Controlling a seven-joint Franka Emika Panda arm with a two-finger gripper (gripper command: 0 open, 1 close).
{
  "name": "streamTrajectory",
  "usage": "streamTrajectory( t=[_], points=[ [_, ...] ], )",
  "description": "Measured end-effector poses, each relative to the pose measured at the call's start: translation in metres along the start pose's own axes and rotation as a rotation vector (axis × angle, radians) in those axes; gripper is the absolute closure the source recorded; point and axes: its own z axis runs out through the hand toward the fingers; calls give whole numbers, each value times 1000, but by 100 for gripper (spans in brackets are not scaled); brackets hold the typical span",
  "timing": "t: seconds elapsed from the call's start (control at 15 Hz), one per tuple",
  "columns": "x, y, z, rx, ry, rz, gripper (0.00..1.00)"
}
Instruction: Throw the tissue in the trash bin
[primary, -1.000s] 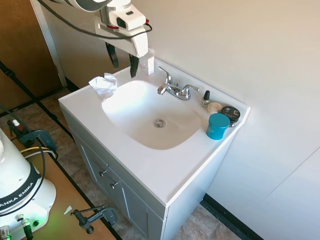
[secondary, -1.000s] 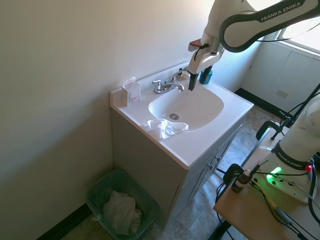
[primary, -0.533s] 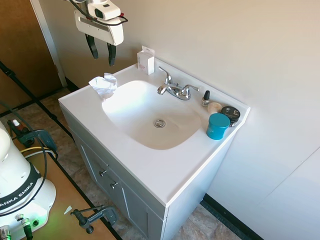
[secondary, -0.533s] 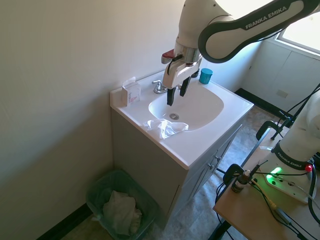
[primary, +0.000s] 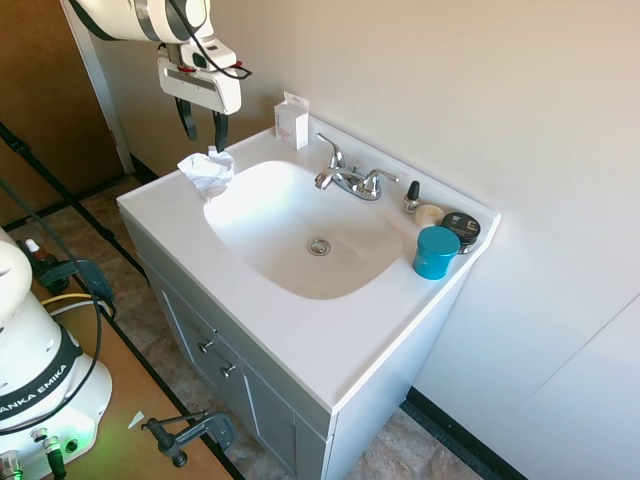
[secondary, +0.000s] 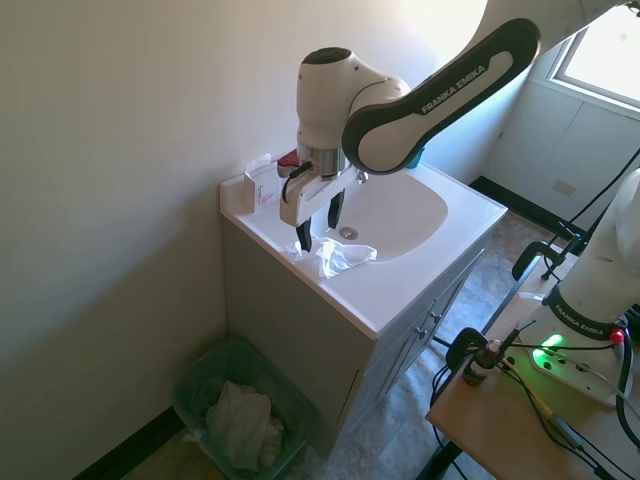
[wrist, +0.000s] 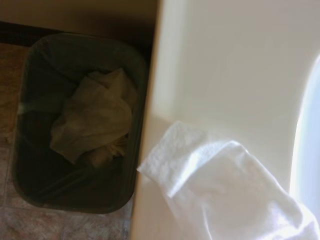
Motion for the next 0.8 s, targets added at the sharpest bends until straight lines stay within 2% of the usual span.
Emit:
streamTrajectory(
  t=[0.27,0.53,0.6,0.8],
  points=[
    [5,-6,23,-17,-11,26,0],
    [5,-3,31,-18,-14,43,0],
    [6,-2,33,-21,-17,47,100],
    [9,0,39,-26,-26,61,100]
  ],
)
